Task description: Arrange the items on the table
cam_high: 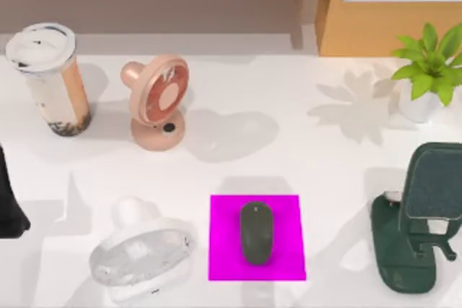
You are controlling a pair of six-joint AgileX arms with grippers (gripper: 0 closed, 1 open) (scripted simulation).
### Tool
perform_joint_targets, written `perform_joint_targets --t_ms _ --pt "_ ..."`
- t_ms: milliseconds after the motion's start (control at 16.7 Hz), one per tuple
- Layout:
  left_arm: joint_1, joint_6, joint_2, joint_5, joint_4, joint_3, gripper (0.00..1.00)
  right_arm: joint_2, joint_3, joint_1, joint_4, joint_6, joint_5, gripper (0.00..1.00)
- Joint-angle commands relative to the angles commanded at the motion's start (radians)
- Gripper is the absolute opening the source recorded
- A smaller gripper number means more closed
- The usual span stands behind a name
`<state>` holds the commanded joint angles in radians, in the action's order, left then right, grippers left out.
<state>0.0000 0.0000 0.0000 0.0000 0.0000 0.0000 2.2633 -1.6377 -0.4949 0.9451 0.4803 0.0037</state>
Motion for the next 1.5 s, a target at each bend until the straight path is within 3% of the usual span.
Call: perform_joint_targets --t_ms 600,1500 --pt "0.0 0.0 0.0 0.0 0.0 0.0 1.0 0.0 0.0 0.0 0.0 0.0 0.0 0.02" --pt "0.0 0.0 0.0 0.0 0.0 0.0 1.0 -0.04 -0.047 0.0 0.083 -0.002 -0.005 0.0"
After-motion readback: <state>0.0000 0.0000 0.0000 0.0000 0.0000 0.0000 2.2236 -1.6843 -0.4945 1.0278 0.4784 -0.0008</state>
